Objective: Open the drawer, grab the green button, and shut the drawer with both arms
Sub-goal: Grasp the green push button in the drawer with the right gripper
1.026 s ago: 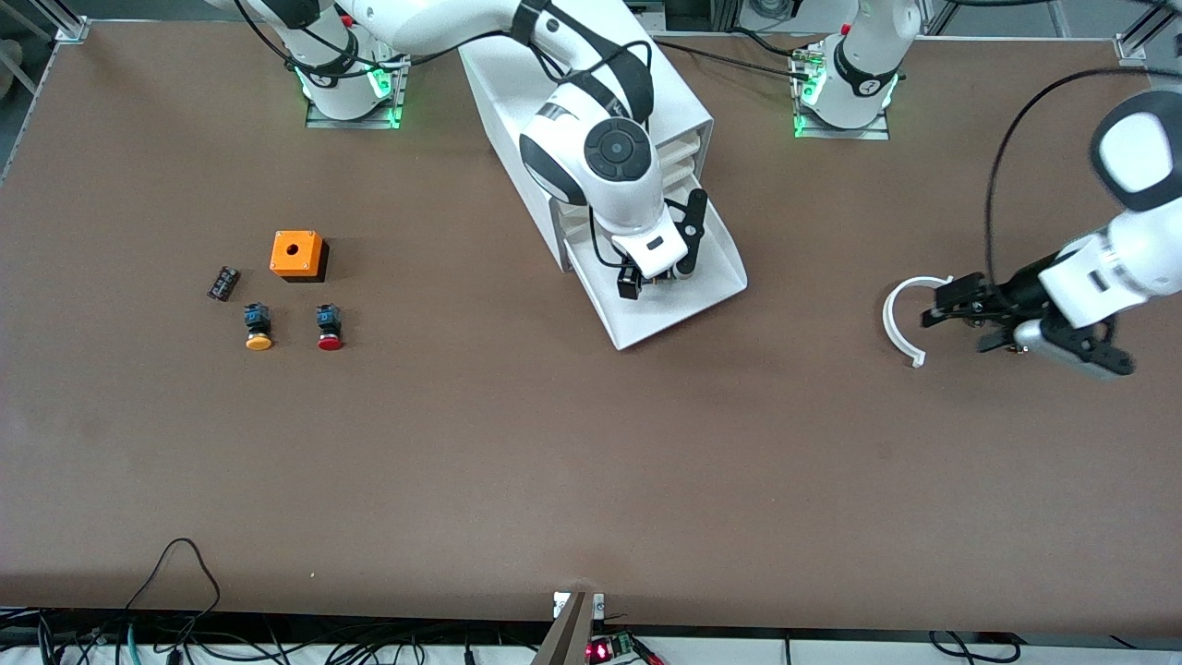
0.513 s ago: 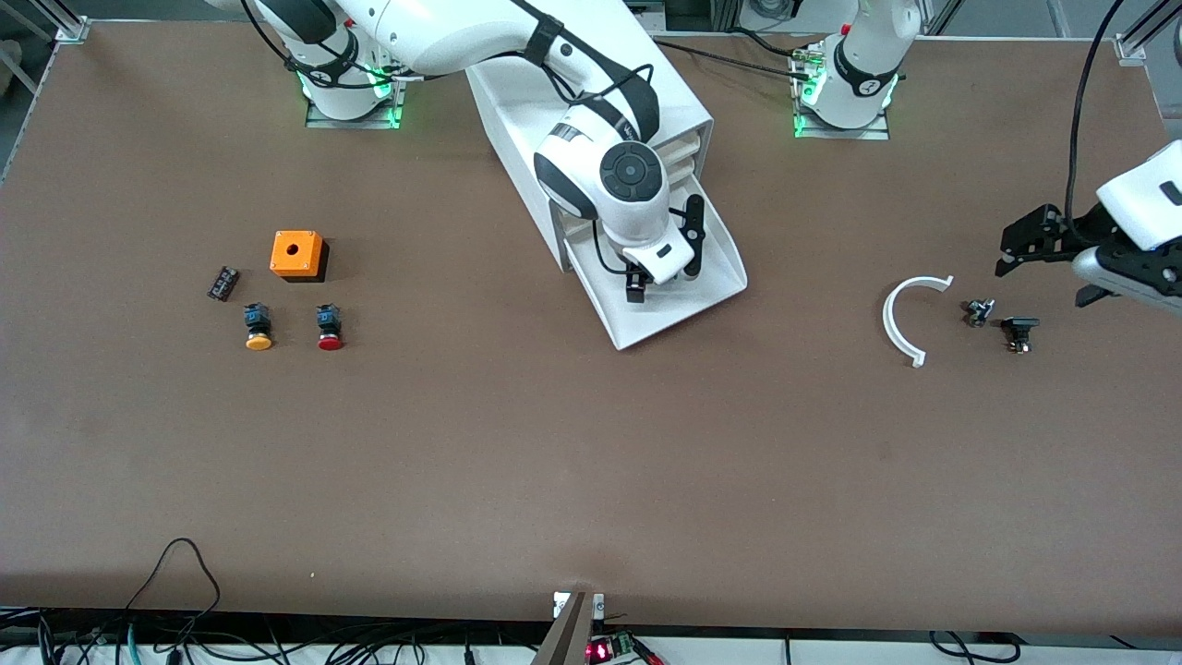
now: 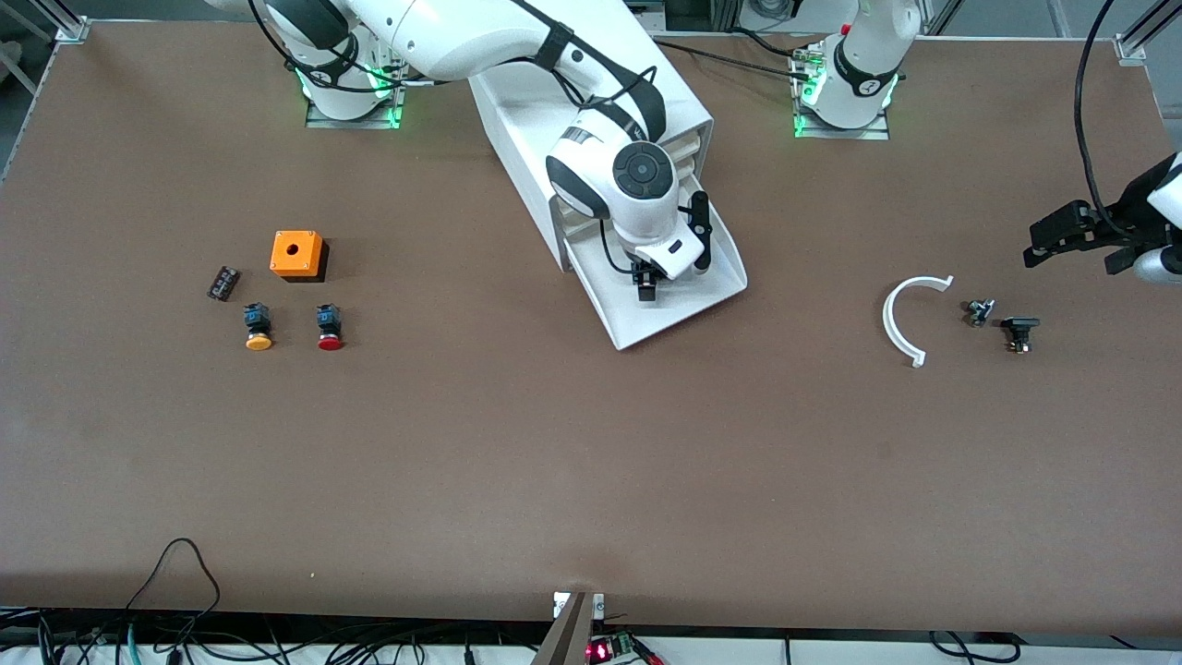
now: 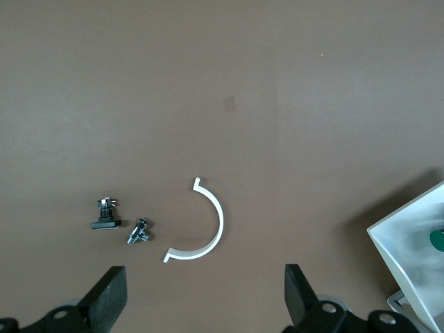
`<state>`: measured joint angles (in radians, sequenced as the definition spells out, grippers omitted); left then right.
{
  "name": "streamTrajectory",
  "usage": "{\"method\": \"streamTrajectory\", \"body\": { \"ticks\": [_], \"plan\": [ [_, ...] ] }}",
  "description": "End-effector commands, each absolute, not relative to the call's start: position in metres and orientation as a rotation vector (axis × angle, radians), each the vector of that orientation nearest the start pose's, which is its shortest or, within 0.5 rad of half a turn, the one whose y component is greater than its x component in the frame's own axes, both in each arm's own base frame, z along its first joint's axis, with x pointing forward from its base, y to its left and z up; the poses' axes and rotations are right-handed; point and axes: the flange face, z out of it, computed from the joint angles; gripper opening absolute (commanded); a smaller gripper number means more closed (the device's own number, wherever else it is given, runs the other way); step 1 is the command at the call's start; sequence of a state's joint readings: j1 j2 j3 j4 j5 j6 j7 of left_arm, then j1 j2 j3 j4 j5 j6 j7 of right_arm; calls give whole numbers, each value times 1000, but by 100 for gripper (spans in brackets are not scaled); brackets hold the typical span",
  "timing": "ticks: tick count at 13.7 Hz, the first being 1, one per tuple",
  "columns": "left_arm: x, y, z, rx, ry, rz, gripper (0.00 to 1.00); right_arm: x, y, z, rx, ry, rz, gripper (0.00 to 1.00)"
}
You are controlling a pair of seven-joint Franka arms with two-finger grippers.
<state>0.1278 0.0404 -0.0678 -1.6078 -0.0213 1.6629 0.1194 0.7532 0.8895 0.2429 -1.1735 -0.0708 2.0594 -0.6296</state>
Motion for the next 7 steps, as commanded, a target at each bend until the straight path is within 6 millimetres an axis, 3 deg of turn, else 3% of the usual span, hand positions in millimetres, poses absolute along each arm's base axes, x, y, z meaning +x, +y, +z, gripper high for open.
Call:
{"method": "streamTrajectory", "body": {
  "ticks": [1, 3, 7],
  "plan": [
    [556, 31, 606, -3128, 68, -27, 100, 464, 614, 264, -2117, -2160, -20, 99],
    [544, 23, 616, -3130, 75, 6, 100, 464, 613, 256, -2121, -2192, -8, 96],
    [542, 22, 615, -3133, -36, 34, 100, 461, 614, 249, -2121, -2212, 0, 87]
  ]
}}
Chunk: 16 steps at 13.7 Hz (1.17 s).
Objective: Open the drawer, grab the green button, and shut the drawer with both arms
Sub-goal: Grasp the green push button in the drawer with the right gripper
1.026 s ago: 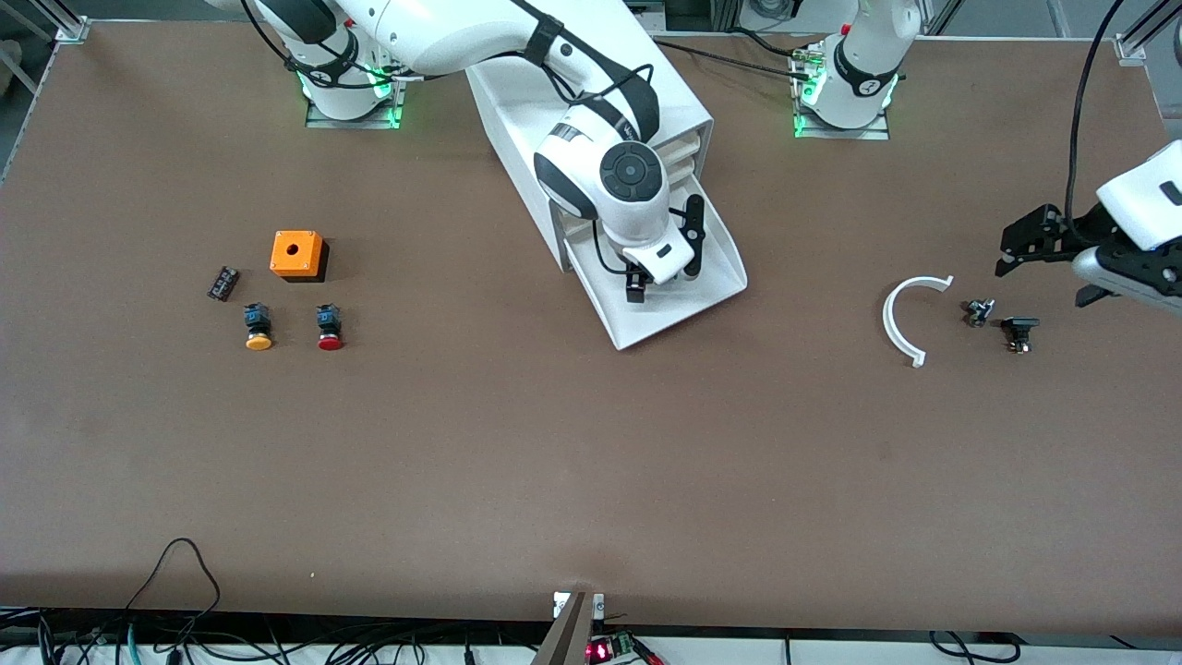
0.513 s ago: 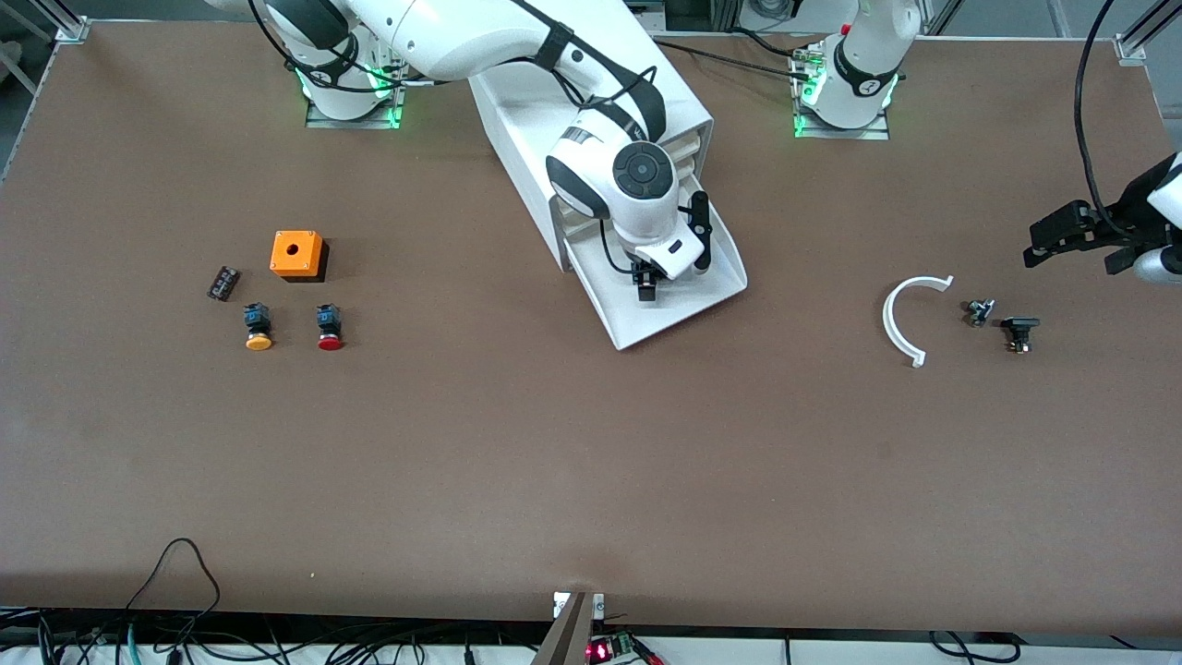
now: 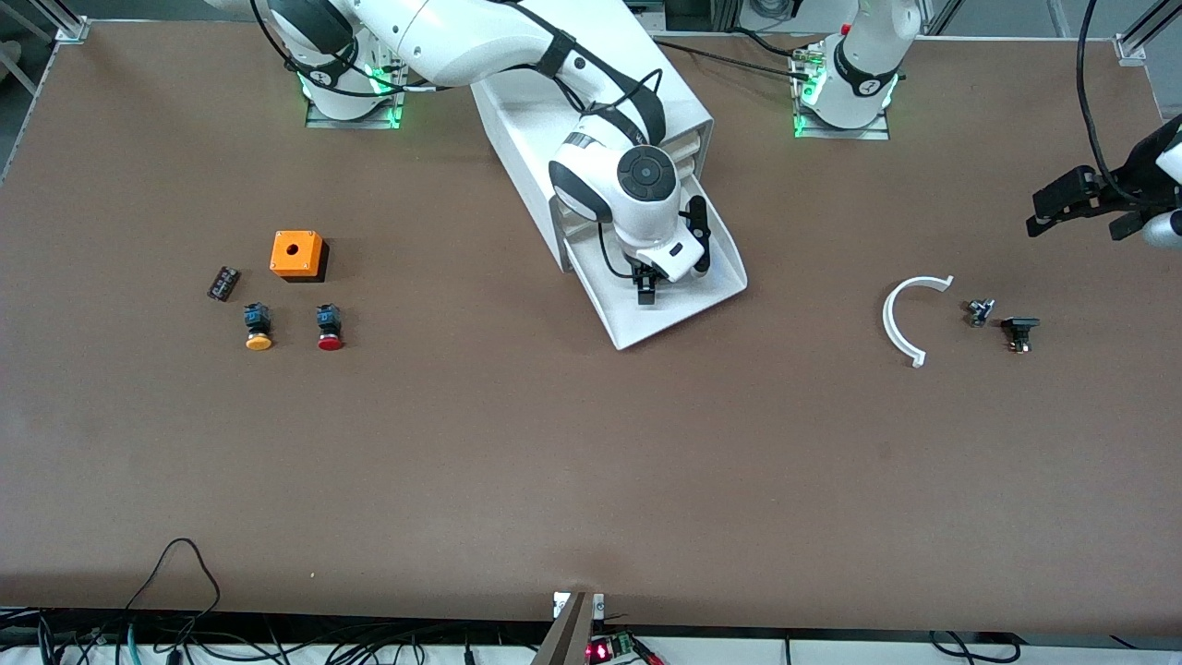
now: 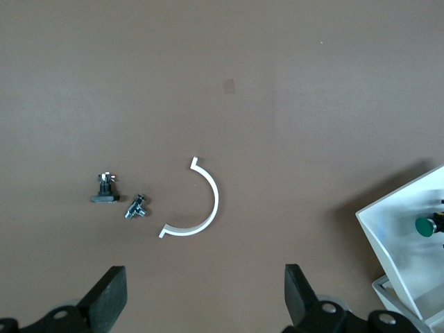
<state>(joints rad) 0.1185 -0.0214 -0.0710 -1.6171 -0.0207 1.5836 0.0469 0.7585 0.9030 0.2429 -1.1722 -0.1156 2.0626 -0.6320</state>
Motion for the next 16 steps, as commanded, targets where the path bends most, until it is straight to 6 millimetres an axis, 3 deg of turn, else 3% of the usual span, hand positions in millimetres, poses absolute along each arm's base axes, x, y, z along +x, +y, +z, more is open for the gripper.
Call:
{"method": "streamTrajectory", "body": {
  "ticks": [1, 6, 9, 12, 13, 16],
  "plan": [
    [542, 22, 615, -3131, -36, 34, 100, 459, 615, 248, 2229, 2324, -3, 83],
    [540, 18, 614, -3146, -39, 41, 100, 458, 617, 252, 2217, 2334, 5, 55],
    [541, 16, 616, -3146, -41, 34, 100, 456, 618, 256, 2193, 2339, 15, 44],
    [550, -6, 615, -3148, 26, 58, 100, 453, 621, 258, 2186, 2346, 23, 32],
    [555, -5, 607, -3149, 27, 79, 100, 453, 621, 258, 2184, 2347, 23, 29],
    [555, -3, 606, -3149, 17, 87, 100, 452, 623, 267, 2180, 2349, 42, 24]
  ]
}}
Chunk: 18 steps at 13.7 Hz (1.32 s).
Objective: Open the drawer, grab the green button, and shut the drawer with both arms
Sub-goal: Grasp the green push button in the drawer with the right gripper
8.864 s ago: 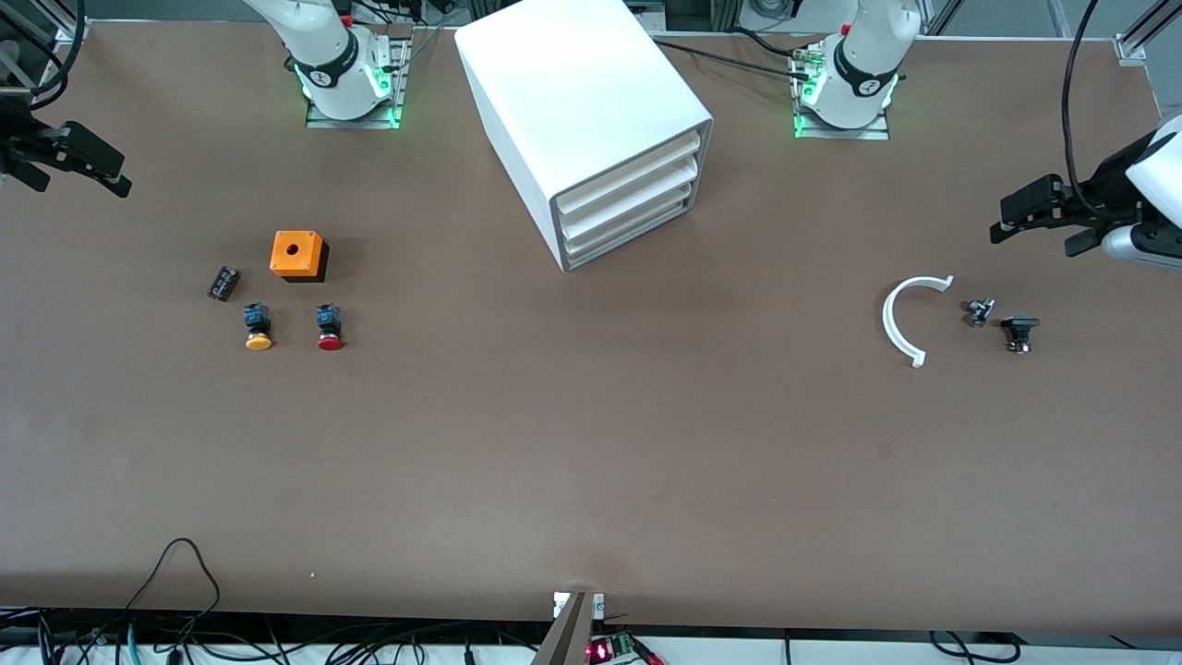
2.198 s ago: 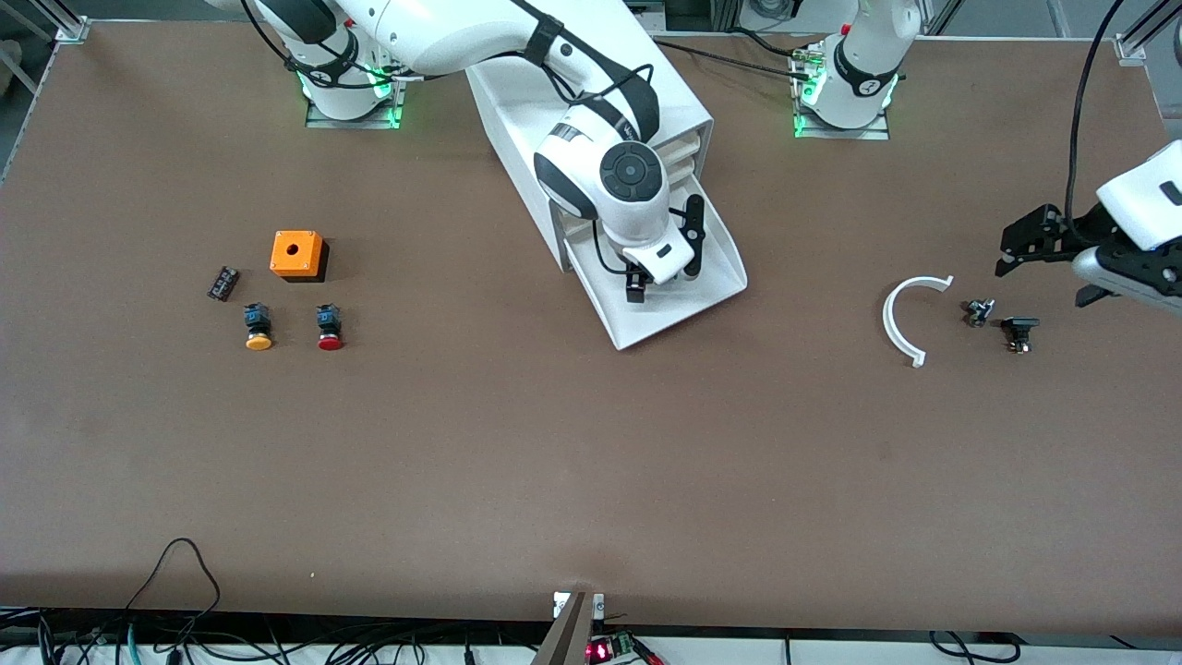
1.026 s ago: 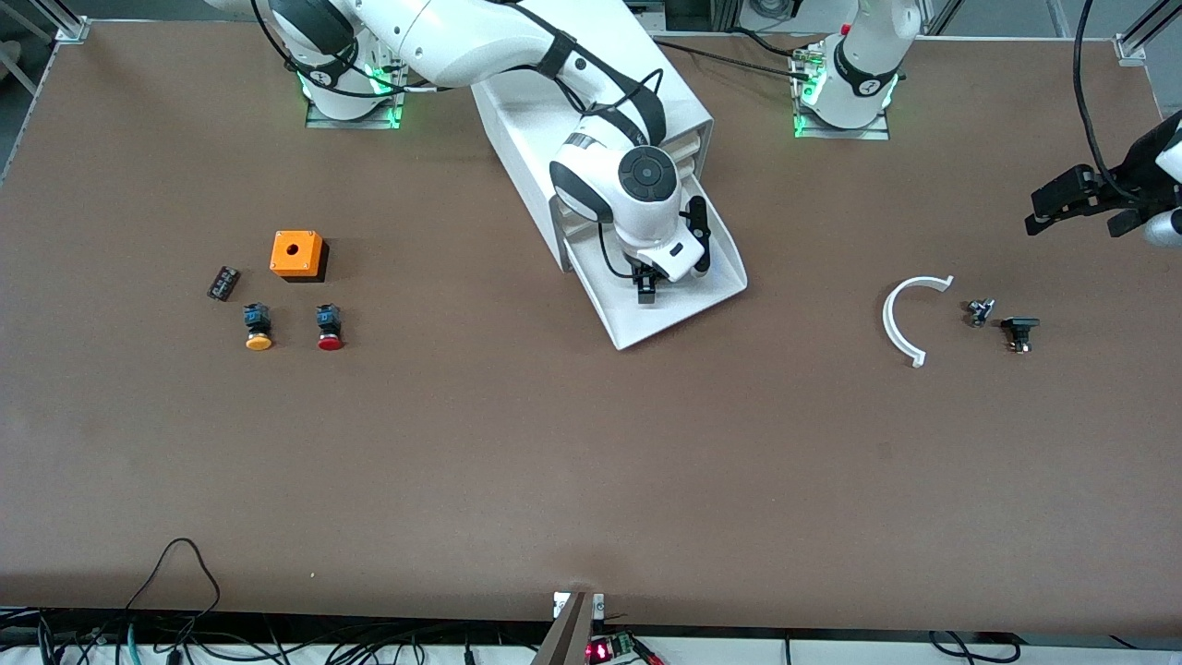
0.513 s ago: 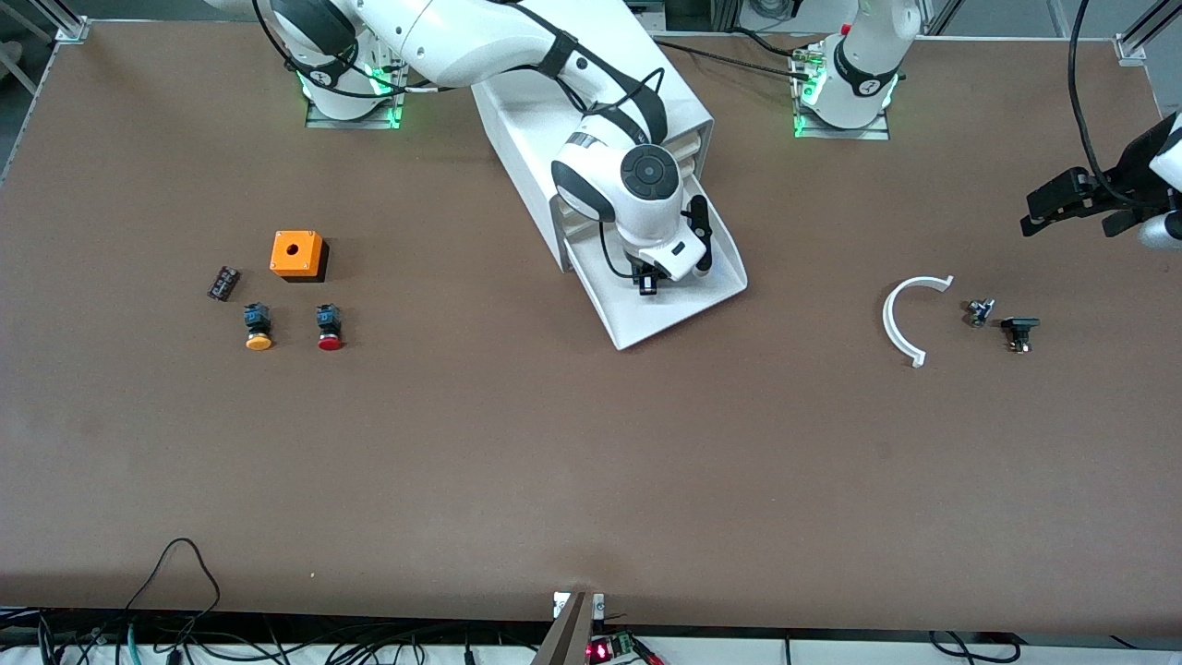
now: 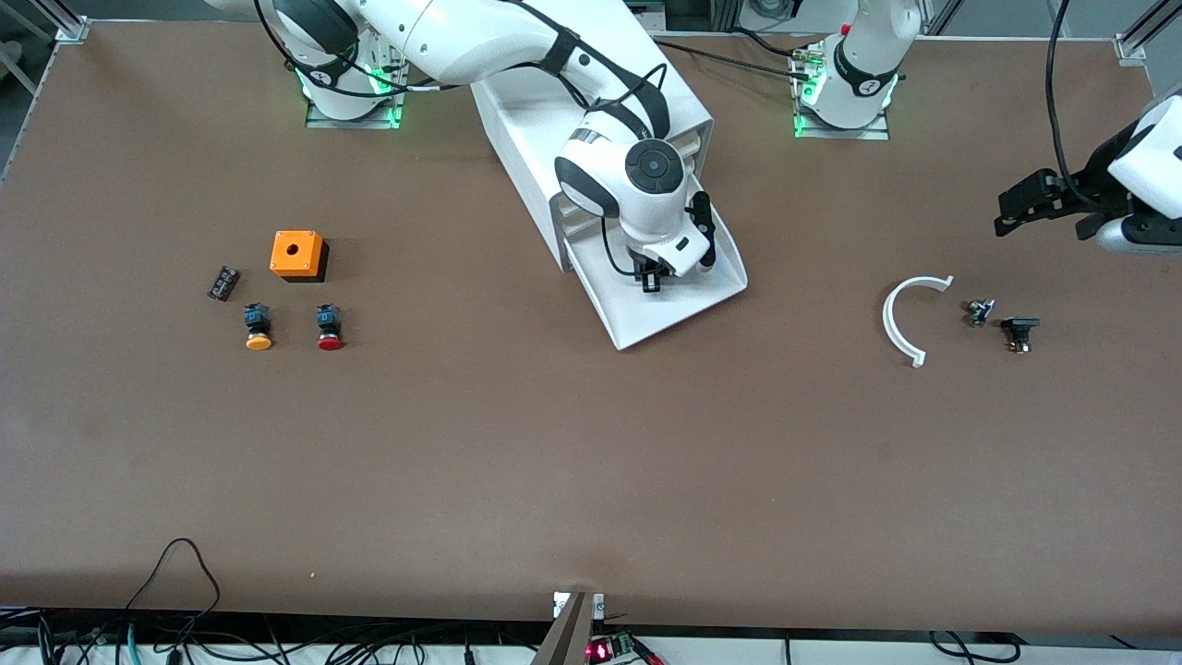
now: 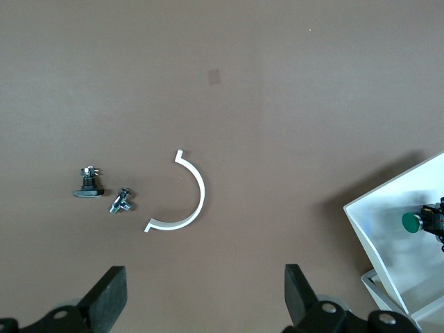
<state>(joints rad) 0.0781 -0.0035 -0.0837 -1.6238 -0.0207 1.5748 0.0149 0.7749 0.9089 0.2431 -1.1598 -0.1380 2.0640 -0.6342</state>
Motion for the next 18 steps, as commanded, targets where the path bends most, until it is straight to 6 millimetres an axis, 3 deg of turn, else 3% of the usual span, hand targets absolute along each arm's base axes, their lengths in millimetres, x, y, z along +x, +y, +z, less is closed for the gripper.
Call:
{"method": "streamTrajectory", "body": {
  "ticks": [1, 5, 9, 11, 14, 16, 18],
  "plan": [
    [556, -6, 605, -3149, 19, 89, 100, 449, 627, 272, 2178, 2350, 54, 22],
    [556, -9, 605, -3139, -91, 94, 100, 454, 626, 323, 2222, 2314, 161, 22],
    [559, -10, 606, -3144, -113, 87, 100, 464, 615, 363, 2400, 2119, 214, 22],
    [564, -10, 594, -3147, -94, 102, 100, 497, 587, 368, 2562, 1932, 192, 22],
    [581, -10, 571, -3151, -95, 90, 100, 523, 561, 373, 2711, 1704, 178, 22],
    [582, -8, 569, -3148, -121, 95, 100, 541, 538, 402, 2733, 1603, 233, 22],
    [582, -8, 569, -3147, -129, 97, 100, 561, 508, 419, 2860, 1360, 209, 22]
  ]
}}
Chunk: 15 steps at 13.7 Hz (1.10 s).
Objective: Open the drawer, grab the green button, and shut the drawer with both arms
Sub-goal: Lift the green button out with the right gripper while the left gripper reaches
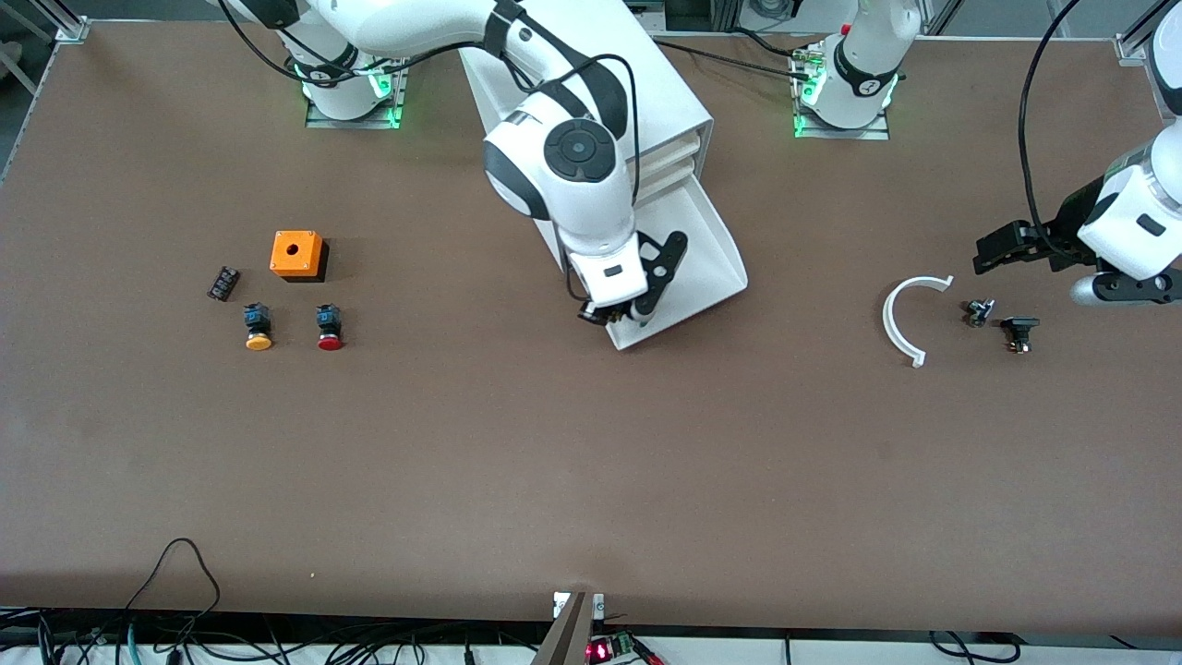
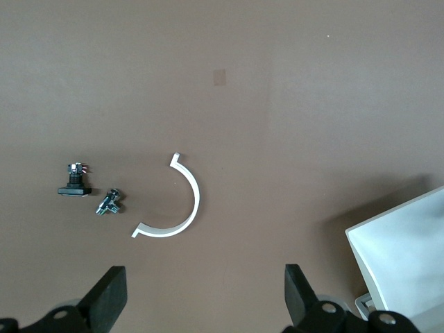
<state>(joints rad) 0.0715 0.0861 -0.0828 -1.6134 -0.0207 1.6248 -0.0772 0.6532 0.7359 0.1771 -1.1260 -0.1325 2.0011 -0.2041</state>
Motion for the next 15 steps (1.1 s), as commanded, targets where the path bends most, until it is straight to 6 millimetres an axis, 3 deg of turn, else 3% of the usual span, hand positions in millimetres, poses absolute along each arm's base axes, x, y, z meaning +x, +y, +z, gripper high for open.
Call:
{"method": "streamTrajectory", "body": {
  "ticks": [1, 5, 7, 10, 12, 15],
  "plan": [
    [581, -6, 568, -3145, -133, 102, 100, 574, 489, 422, -2869, -1171, -191, 22],
    [575, 4, 554, -3132, -190, 152, 100, 587, 420, 399, -3075, -628, -26, 22],
    [572, 12, 550, -3132, -241, 160, 100, 576, 396, 385, -3118, -398, 77, 23],
    [576, 13, 542, -3133, -247, 165, 100, 586, 335, 355, -3179, -194, 224, 25],
    [585, -4, 517, -3151, -269, 157, 100, 587, 297, 333, -3203, -79, 304, 25],
    [596, -62, 465, -3175, -400, 134, 100, 587, 242, 310, -3218, 82, 305, 25]
  ]
}}
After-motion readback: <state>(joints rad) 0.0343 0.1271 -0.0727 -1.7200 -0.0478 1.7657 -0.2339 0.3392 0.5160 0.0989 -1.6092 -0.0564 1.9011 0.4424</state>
